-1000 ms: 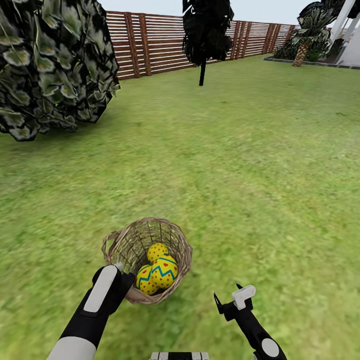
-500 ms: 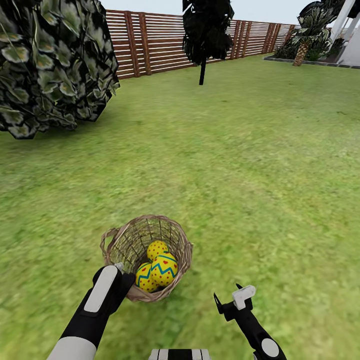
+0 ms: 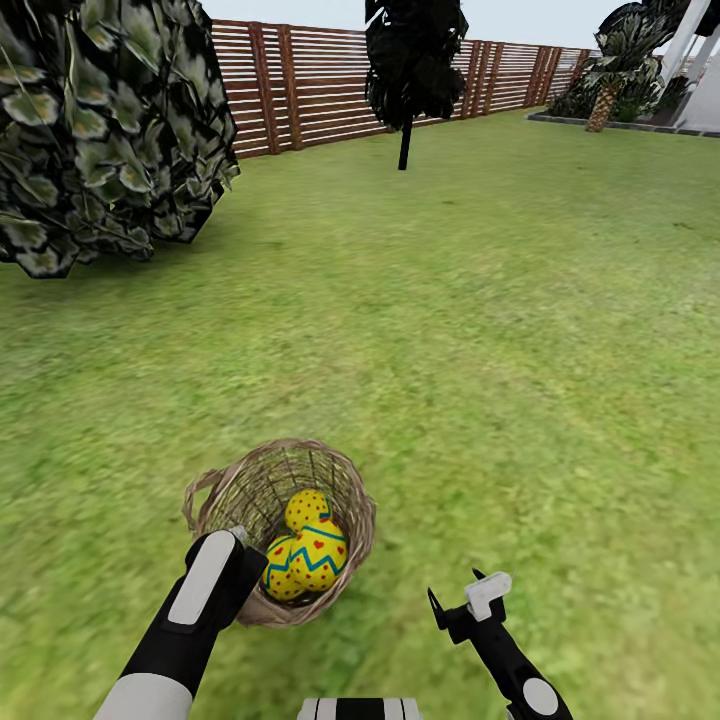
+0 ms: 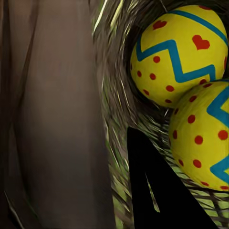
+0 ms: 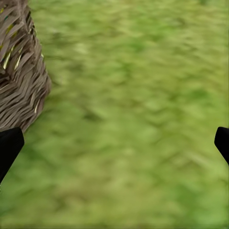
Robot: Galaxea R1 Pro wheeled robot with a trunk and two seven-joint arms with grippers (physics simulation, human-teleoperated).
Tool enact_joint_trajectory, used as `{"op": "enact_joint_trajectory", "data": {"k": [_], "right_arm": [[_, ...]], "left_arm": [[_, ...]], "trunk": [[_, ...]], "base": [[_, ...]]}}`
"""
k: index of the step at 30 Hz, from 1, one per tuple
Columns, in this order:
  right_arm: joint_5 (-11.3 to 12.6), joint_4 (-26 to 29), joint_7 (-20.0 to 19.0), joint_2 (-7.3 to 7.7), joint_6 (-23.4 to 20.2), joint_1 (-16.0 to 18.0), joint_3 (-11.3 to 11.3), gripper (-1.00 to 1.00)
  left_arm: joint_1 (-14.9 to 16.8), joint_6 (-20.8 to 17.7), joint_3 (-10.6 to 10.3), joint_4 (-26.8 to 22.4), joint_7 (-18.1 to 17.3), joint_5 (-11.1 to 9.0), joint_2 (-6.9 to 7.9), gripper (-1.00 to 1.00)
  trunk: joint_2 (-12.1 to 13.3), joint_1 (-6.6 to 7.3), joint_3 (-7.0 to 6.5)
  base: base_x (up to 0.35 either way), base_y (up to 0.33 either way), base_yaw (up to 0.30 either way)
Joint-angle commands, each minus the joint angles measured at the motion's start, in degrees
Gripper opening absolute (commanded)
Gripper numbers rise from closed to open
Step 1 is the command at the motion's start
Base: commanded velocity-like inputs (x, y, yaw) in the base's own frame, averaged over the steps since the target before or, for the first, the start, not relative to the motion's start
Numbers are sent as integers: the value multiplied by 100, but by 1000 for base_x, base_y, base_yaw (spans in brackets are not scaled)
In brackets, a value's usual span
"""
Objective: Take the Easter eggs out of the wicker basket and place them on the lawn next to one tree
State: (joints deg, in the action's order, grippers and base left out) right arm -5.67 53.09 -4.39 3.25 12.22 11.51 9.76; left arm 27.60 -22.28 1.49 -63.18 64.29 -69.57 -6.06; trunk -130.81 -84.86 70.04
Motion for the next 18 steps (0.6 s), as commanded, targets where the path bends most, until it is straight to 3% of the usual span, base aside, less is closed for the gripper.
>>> {"op": "enact_joint_trajectory", "data": {"k": [1, 18], "right_arm": [[0, 0, 4, 0, -3, 0, 0, 100], [5, 26, 18, 0, -9, 0, -9, 100]], "left_arm": [[3, -39, 0, -1, -5, 14, -4, -100], [3, -52, -9, -70, -66, 22, -6, -100]], "trunk": [[0, 0, 0], [40, 22, -18]], "base": [[0, 0, 0], [0, 0, 0]]}}
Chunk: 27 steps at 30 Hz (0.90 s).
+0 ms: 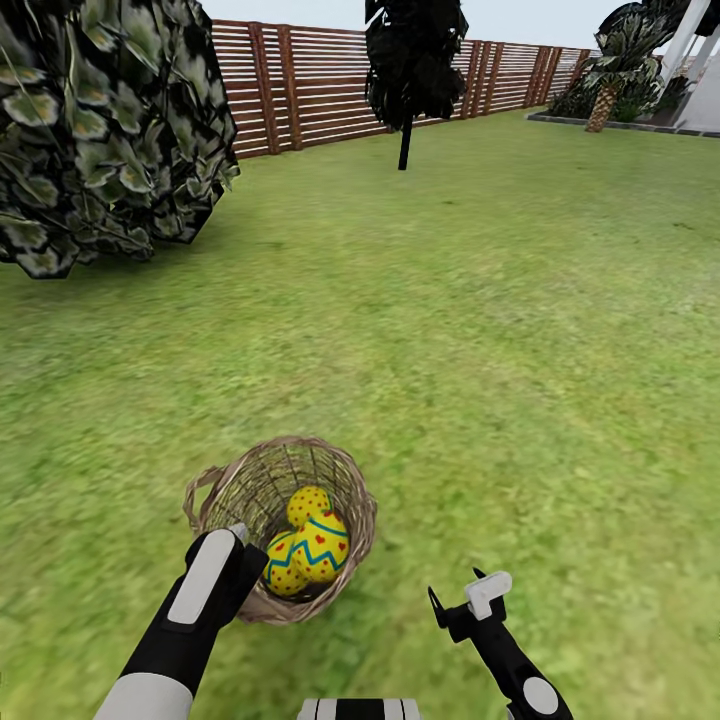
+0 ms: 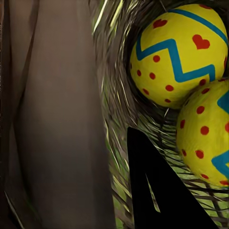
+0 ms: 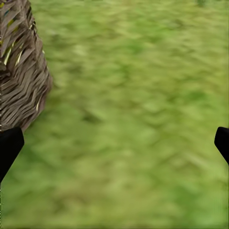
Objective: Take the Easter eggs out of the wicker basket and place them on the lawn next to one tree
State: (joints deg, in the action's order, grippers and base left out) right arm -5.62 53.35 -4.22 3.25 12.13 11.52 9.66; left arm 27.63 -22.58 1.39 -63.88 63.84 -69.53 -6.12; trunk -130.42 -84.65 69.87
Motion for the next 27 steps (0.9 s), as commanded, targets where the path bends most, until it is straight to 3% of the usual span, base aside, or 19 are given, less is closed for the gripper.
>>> {"op": "enact_joint_trajectory", "data": {"k": [1, 9, 14, 21, 27], "right_arm": [[0, 0, 0, 0, 1, 0, -2, 100], [0, -17, 0, 0, 0, 0, -1, 100], [15, -18, 9, -1, 0, 0, 0, 100], [20, -30, 9, -1, 0, 0, 1, 100], [18, -46, 42, -5, 0, 0, 2, 100]], "left_arm": [[-2, -26, 1, -2, -20, 18, -2, -100], [1, -24, 1, -76, 324, 4, -18, -100], [-2, -25, 10, -46, 355, -16, -11, -100], [-3, -25, 19, -70, 834, -18, -21, -100], [-3, -27, 10, -120, 944, -17, -21, -100]], "trunk": [[42, 23, -19], [363, 198, -162], [563, 308, -252], [844, 462, -378], [1084, 594, -485]], "base": [[0, 0, 0], [0, 0, 0], [0, 0, 0], [0, 0, 0], [0, 0, 0]]}}
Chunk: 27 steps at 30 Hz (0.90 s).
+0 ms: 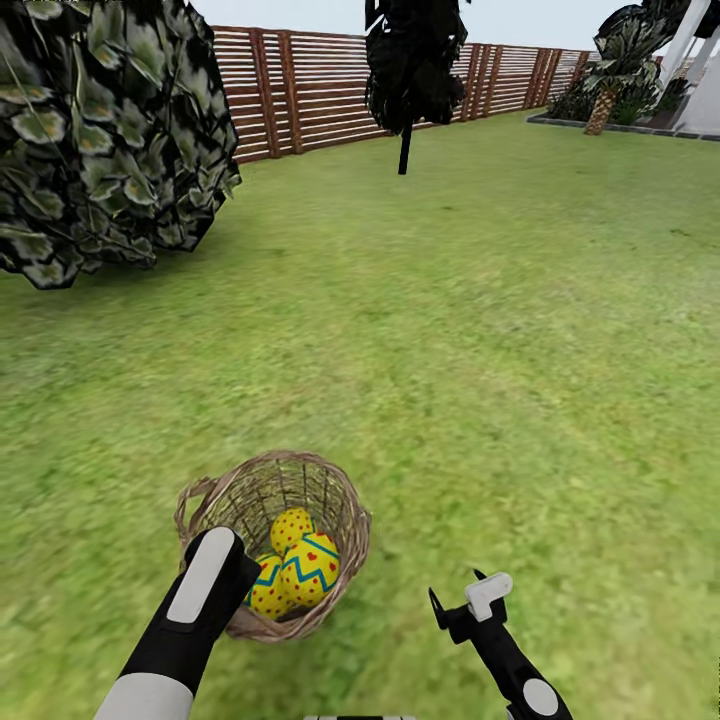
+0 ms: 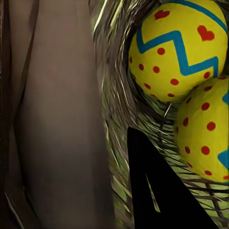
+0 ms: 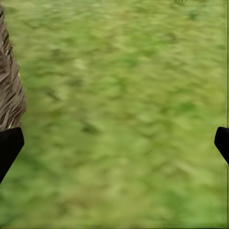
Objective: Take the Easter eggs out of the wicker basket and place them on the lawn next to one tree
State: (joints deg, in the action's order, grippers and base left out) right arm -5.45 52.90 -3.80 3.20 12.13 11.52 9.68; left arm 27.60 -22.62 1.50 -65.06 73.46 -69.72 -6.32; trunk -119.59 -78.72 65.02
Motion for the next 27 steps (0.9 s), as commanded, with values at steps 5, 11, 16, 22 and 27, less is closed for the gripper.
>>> {"op": "enact_joint_trajectory", "data": {"k": [5, 11, 16, 22, 27], "right_arm": [[0, -23, 79, -2, 0, 0, 7, 100], [0, -17, 82, -3, 0, 0, 11, 100], [-7, -16, 88, -3, 0, 0, 15, 100], [-18, 0, 90, -3, 0, 0, 25, 100], [-18, 18, 90, -3, 0, 0, 23, 100]], "left_arm": [[3, -23, 0, -273, 452, -4, -6, -100], [1, -23, 0, -290, 617, -6, 5, -100], [3, -23, 0, -289, 617, -6, 0, -100], [2, -175, 0, -297, 616, -13, 0, -100], [1, -206, 0, -297, 611, -128, 0, -100]], "trunk": [[202, 111, -91], [443, 242, -198], [643, 352, -288], [884, 484, -396], [1084, 594, -503]], "base": [[0, 0, 0], [0, 0, 0], [0, 0, 0], [0, 0, 0], [0, 0, 0]]}}
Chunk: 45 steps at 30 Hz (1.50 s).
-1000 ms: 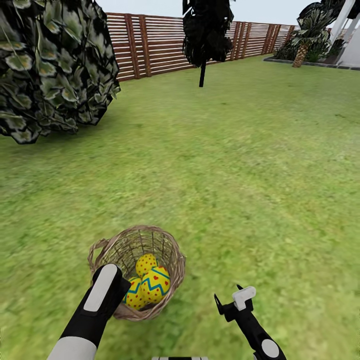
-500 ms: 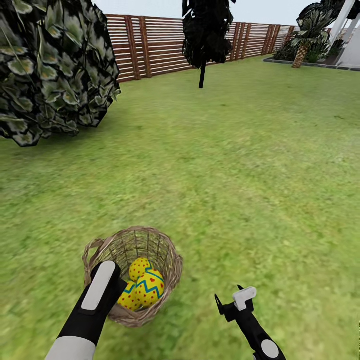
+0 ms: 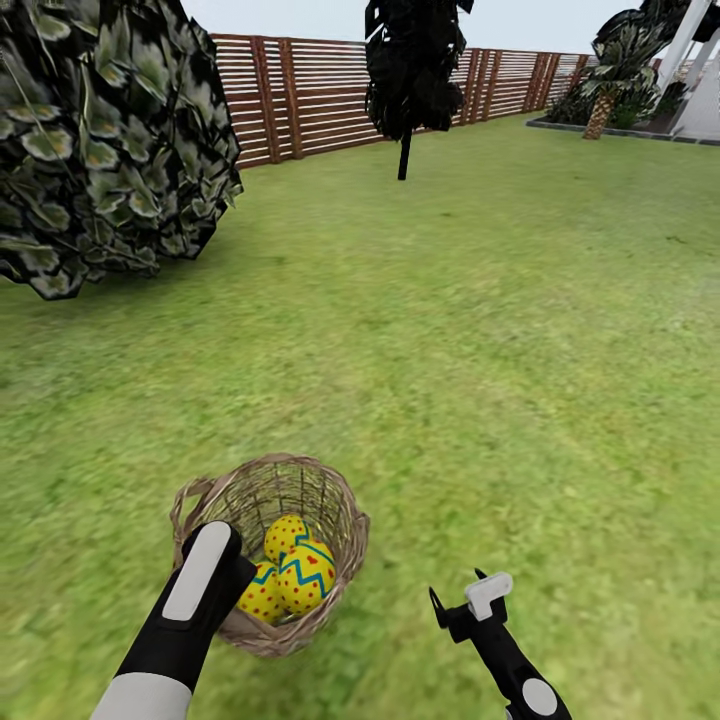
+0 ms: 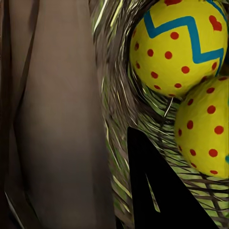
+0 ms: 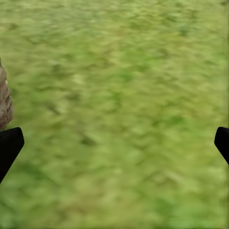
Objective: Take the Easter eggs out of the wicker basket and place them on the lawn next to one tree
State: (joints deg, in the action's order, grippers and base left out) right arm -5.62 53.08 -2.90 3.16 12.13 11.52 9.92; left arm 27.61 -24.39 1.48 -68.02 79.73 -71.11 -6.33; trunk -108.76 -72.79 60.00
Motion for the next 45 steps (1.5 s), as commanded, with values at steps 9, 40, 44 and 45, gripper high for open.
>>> {"op": "enact_joint_trajectory", "data": {"k": [9, 40, 44, 45], "right_arm": [[0, -18, 0, 0, 0, 0, 8, 100], [0, -17, 9, 0, 9, 0, 10, 100], [0, -17, 9, 0, 9, 0, 10, 100], [0, -17, 9, 0, 9, 0, 10, 100]], "left_arm": [[0, -57, -3, -1, -19, -25, -8, -100], [-1, -57, -16, -1, -52, -34, -17, -100], [2, -51, -217, -1, -54, -34, -17, -100], [0, -50, -226, -1, -54, -34, -17, -100]], "trunk": [[363, 198, -245], [1606, 879, -1075], [1766, 967, -1184], [1806, 989, -1211]], "base": [[0, 0, 0], [0, 0, 0], [0, 0, 0], [0, 0, 0]]}}
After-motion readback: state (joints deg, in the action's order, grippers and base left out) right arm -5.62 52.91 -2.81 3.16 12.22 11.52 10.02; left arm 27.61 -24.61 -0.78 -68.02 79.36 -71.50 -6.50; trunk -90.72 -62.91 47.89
